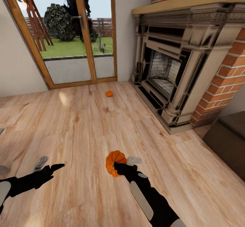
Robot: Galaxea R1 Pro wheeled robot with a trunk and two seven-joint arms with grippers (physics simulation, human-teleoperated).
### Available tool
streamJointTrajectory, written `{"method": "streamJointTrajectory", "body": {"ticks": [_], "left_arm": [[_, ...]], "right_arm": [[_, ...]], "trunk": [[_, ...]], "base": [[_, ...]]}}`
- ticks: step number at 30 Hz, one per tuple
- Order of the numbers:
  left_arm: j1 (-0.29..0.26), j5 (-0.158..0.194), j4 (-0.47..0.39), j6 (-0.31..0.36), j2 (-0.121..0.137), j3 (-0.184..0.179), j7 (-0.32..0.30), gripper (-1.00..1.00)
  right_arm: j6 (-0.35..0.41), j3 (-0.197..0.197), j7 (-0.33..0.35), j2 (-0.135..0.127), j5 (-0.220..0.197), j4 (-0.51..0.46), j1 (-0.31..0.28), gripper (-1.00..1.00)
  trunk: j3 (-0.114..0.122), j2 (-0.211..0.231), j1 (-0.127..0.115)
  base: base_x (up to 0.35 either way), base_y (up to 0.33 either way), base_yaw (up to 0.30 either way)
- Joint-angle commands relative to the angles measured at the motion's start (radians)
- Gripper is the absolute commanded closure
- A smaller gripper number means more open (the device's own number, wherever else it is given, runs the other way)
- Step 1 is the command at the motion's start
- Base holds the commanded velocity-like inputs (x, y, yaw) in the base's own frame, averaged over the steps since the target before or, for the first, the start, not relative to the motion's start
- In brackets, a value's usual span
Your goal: Place each of the two pumpkins and all three candles from the living room inside a cabinet in the living room (use any cabinet), then make sure every cabinet is closed, and position the cauldron so it is next to a table in the living room.
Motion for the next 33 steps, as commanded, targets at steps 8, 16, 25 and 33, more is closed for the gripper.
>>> {"method": "streamJointTrajectory", "body": {"ticks": [8,16,25,33], "left_arm": [[-0.001,-0.01,0.0,0.004,0.001,0.002,-0.01,-1.0],[-0.001,-0.01,0.0,0.004,0.0,0.001,-0.01,-1.0],[-0.001,-0.01,0.0,0.004,0.0,0.0,-0.01,-1.0],[-0.001,-0.01,0.0,0.004,0.0,0.001,-0.01,-1.0]], "right_arm": [[-0.018,0.002,-0.008,0.0,-0.008,-0.002,-0.001,1.0],[-0.026,0.002,-0.006,0.0,-0.01,-0.002,-0.001,1.0],[-0.026,0.002,-0.006,0.0,-0.01,-0.002,-0.001,1.0],[-0.026,0.003,-0.006,0.0,-0.01,-0.001,-0.001,1.0]], "trunk": [[0.01,0.0,0.0],[0.016,0.0,0.0],[0.022,0.0,0.0],[0.022,0.0,0.0]], "base": [[0.295,0.122,0.0],[0.295,0.122,0.0],[0.295,0.122,0.0],[0.295,0.122,0.0]]}}
